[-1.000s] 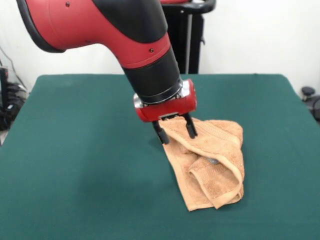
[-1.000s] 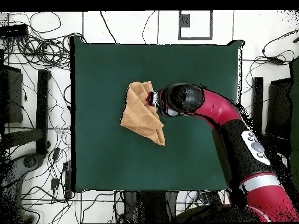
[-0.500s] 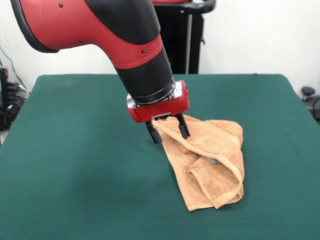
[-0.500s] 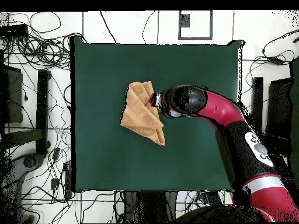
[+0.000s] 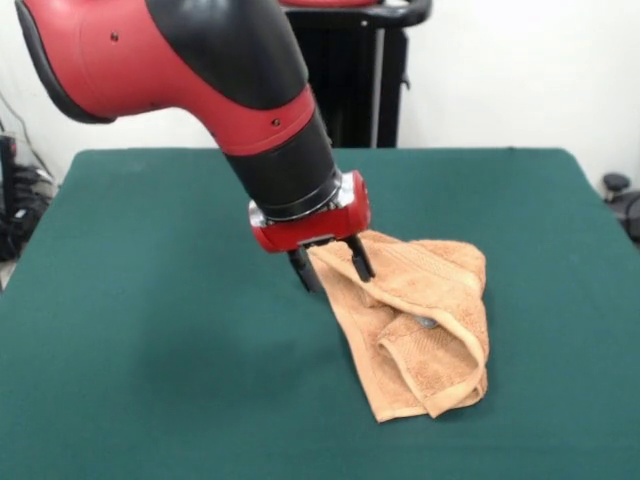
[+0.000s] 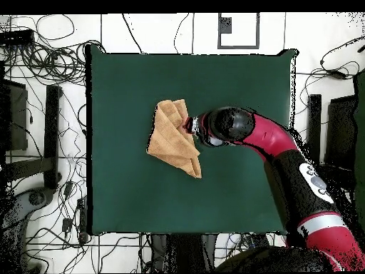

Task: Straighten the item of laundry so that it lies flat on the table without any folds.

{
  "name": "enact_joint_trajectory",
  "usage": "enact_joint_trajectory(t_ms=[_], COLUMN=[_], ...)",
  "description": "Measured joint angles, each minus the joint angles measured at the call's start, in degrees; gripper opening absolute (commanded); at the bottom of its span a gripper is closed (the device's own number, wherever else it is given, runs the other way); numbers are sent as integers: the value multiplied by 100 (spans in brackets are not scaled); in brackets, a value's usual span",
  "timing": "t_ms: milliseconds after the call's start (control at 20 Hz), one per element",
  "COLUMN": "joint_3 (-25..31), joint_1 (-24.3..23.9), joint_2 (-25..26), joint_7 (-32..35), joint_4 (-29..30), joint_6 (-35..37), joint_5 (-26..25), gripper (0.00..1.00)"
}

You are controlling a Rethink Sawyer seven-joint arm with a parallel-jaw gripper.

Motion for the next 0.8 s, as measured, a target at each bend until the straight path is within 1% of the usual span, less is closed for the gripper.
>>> enact_joint_trajectory(t_ms=[800], joint_3=[162], joint_1=[-44], joint_2=[425], joint_7=[0], joint_4=[77], joint_6=[307], joint_5=[-11], gripper=[100])
